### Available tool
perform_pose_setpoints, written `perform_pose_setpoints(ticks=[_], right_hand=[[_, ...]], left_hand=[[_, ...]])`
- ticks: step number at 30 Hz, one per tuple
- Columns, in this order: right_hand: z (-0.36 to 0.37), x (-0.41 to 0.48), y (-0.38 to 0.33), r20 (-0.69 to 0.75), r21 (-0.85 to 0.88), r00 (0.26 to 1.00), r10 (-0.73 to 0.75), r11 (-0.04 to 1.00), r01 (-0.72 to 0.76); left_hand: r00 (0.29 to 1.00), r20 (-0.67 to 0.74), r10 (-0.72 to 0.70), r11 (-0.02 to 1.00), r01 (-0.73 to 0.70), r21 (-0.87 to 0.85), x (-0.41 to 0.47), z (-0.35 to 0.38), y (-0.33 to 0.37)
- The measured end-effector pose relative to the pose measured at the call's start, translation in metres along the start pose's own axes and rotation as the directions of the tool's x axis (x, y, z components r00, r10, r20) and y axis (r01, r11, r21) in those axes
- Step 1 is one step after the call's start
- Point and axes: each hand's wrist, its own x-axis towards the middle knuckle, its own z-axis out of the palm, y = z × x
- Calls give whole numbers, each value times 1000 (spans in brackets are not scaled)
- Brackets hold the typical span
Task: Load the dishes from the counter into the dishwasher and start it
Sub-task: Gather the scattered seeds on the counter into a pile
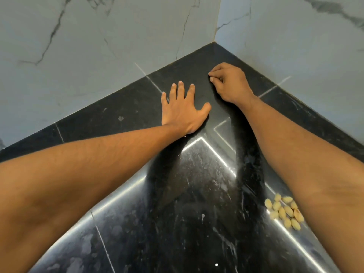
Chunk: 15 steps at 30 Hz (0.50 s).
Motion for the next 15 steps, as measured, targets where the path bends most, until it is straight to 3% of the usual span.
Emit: perform_pose_setpoints(ticks=[10, 15], right_hand=[[-39, -134, -12, -62, 55, 995, 76, 996, -73], [-74, -217, -19, 10, -33, 977, 215, 976, -214]], left_hand=[[1000, -12, 15, 997, -15, -72, 0, -4, -6], [976, -92, 197, 961, -211, -177, -14, -6, -3]])
